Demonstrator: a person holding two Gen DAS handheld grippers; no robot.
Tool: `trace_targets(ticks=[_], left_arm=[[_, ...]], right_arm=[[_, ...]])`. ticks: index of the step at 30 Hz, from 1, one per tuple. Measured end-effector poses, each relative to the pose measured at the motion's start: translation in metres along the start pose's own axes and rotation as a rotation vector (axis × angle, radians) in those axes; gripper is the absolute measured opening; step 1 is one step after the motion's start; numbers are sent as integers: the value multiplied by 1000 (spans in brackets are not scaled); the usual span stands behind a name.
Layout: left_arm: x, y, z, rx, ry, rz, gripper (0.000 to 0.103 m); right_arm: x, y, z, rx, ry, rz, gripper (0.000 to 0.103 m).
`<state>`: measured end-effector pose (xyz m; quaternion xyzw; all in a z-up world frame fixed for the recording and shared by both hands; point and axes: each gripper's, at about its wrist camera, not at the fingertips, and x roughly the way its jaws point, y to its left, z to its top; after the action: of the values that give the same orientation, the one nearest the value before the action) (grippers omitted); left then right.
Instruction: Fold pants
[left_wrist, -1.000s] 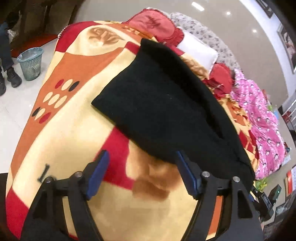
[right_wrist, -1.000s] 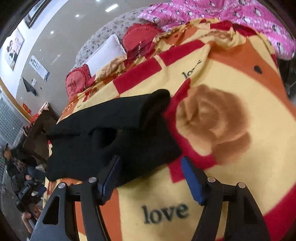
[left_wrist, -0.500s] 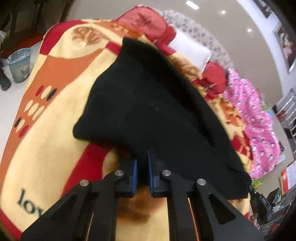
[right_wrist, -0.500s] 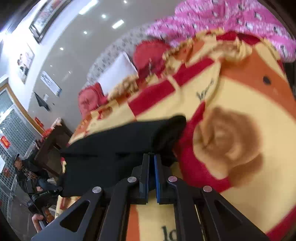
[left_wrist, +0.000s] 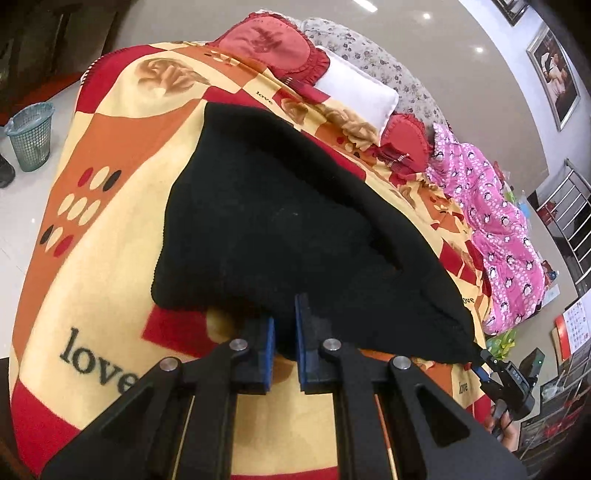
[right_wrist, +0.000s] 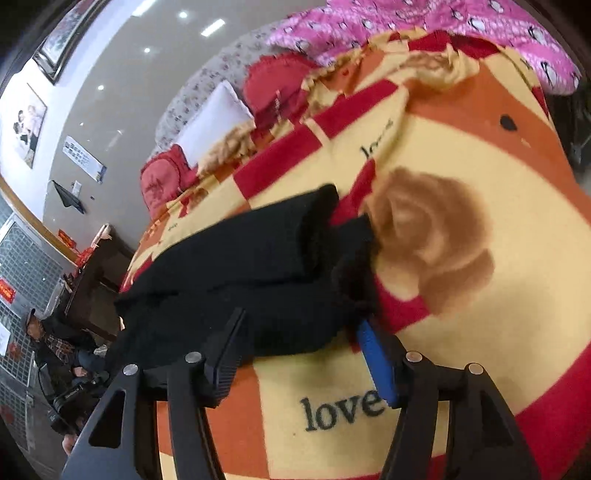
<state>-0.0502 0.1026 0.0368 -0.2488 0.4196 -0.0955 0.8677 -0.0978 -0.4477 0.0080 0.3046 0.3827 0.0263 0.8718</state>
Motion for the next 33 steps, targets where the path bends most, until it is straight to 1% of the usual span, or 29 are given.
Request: trace_targets(ticks=[3,7,9,10,11,12,14,17,18,19,21,22,23,24,25,26,27,28,29,30,31,32,33], left_arm=[[-2,-4,1,18,-10,4,7],[4,-9,3,37,-15,26,7],[6,-8,3,32,-15,30,7],[5,-8,3,28,-16,28,7],[5,-7,3,23,-18,25,7],[4,-6,3,20,-14,21,7],[-2,-6,4,19,-8,-6,7],[-17,-8,1,34,10,-42,7],[-22,-9,-1,43,14,-46,7],[-28,-8,-5,53,23,-46,7],[-31,-5,-13,67,46,-50,7],[-28,-4,-17,75,63,-46,8],[-21,0,-23,79,87,-28,9],[-12,5,-29,73,117,-5,10],[-2,10,-35,62,147,31,14],[2,14,-38,51,165,55,16],[0,17,-39,45,155,42,17],[-5,18,-38,44,147,42,23],[-12,17,-34,60,145,58,29],[-20,16,-31,73,136,72,31],[-29,14,-29,89,114,84,34],[-42,10,-24,118,72,106,43],[-50,7,-20,138,44,123,47]], right_arm=[[-5,-6,-7,54,-18,43,63],[3,-2,-16,84,11,127,63],[13,5,-13,73,-12,137,56],[16,8,-12,70,-22,150,35],[22,10,-8,69,-30,172,4],[28,11,-4,75,-29,186,4],[22,17,-2,52,-49,199,4],[-6,26,-3,-10,-81,214,4],[-23,28,-5,-36,-96,204,4],[-31,28,-6,-47,-100,197,4],[-48,23,-13,-61,-87,168,4],[-48,19,-16,-63,-71,145,5],[-43,15,-19,-76,-31,98,6],[-34,11,-22,-84,15,41,11],[-26,7,-25,-76,52,-10,15],[-21,5,-25,-67,74,-36,15],[-17,2,-26,-53,97,-53,16],[-20,2,-26,-46,97,-61,18],[-25,3,-25,-50,85,-68,18],[-33,8,-22,-72,56,-94,19],[-39,13,-18,-96,34,-119,23],[-45,20,-15,-127,9,-148,29],[-52,31,-9,-171,-29,-183,33]])
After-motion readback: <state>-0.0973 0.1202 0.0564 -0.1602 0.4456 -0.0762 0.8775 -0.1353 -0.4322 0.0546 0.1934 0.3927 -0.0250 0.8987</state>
